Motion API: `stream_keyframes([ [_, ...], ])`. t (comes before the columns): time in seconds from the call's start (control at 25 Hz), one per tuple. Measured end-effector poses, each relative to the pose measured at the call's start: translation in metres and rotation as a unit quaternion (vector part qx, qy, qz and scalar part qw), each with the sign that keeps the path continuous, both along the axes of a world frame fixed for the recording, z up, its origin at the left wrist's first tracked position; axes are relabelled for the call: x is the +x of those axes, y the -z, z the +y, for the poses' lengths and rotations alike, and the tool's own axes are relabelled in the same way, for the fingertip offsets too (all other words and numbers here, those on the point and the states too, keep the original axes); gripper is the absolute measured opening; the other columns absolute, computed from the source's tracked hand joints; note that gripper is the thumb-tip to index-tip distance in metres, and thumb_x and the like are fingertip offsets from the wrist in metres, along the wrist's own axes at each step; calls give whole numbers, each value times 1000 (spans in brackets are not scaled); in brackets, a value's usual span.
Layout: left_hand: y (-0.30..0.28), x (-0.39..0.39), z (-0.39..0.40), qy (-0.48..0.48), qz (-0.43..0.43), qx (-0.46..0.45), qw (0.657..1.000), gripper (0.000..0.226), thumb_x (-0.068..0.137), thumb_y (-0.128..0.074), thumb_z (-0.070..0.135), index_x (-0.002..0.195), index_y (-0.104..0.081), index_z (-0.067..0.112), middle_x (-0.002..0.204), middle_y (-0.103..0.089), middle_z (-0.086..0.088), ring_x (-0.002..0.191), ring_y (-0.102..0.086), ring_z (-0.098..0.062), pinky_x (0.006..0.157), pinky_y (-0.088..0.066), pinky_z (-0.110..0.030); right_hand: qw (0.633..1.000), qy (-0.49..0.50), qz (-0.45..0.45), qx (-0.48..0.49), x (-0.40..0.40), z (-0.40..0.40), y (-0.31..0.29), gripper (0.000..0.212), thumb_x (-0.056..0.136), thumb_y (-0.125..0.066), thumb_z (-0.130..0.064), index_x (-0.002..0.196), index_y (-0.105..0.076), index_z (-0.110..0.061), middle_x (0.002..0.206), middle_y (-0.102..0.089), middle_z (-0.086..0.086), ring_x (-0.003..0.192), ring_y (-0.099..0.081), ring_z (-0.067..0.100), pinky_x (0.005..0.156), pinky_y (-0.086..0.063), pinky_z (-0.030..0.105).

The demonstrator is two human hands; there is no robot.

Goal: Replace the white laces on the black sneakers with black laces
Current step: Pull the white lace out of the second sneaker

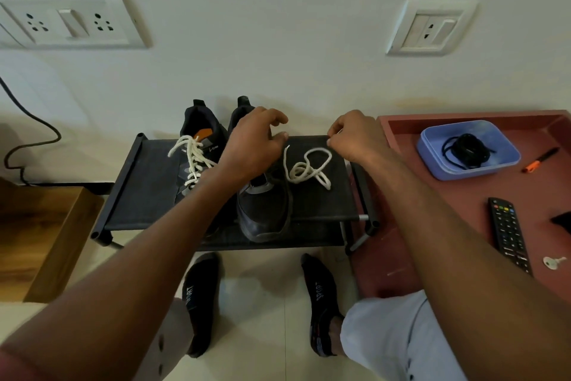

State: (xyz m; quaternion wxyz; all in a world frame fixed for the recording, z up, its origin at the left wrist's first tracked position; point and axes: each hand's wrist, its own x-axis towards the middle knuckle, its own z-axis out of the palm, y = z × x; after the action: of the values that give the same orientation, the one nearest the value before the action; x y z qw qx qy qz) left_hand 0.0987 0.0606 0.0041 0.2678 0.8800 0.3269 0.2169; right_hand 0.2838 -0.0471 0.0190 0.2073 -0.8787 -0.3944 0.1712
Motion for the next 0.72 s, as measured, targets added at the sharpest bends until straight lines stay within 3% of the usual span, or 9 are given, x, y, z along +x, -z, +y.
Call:
stream_keyframes([
  [0.08, -8, -17, 5, -30, -16, 17, 999, 26, 97, -67, 23, 122, -70, 17, 115, -67, -1, 104, -65, -16, 95, -55, -36, 1000, -23, 7, 4, -10, 4, -1, 13, 93, -70, -14, 101, -79, -18, 98, -75, 2, 94, -70, 22, 80, -56, 32],
  [0.2, -21, -52, 20, -106, 25, 29, 994, 28, 96, -67, 27, 122, -70, 19, 116, -67, -3, 104, -64, -21, 88, -51, -35, 996, -80, 31, 28, -37, 11, 2, 15, 93, -74, -21, 107, -77, -21, 105, -74, 0, 100, -70, 21, 90, -58, 37],
  [0.32, -29, -94, 35, -170, 144, 0, 975, 43, 92, -71, 32, 133, -63, 20, 127, -60, -12, 113, -61, -34, 87, -46, -39, 981, -182, -19, 65, -81, 21, 7, 42, 94, -75, -29, 134, -64, -22, 132, -60, 5, 116, -61, 27, 97, -53, 42],
  [0.4, -31, -117, 43, -189, 175, -21, 966, 50, 92, -73, 33, 138, -60, 18, 132, -60, -15, 119, -59, -36, 90, -45, -39, 966, -231, -70, 91, -111, 35, 13, 50, 94, -76, -29, 140, -59, -20, 140, -51, 5, 124, -52, 31, 100, -52, 48],
  [0.56, -25, -137, 63, -209, 133, -60, 967, 43, 92, -73, 36, 130, -65, 17, 121, -70, -8, 112, -64, -29, 82, -42, -32, 967, -204, -58, 139, -152, 68, 13, 30, 95, -75, -27, 124, -72, -19, 123, -61, 4, 114, -60, 27, 91, -57, 45],
  [0.72, -7, -127, 72, -226, 47, -66, 971, 21, 101, -61, 25, 109, -77, 15, 97, -76, -7, 81, -66, -17, 61, -40, -24, 973, -157, -18, 166, -180, 86, 18, 18, 101, -65, -18, 115, -77, -19, 108, -76, 2, 96, -71, 21, 83, -61, 40],
])
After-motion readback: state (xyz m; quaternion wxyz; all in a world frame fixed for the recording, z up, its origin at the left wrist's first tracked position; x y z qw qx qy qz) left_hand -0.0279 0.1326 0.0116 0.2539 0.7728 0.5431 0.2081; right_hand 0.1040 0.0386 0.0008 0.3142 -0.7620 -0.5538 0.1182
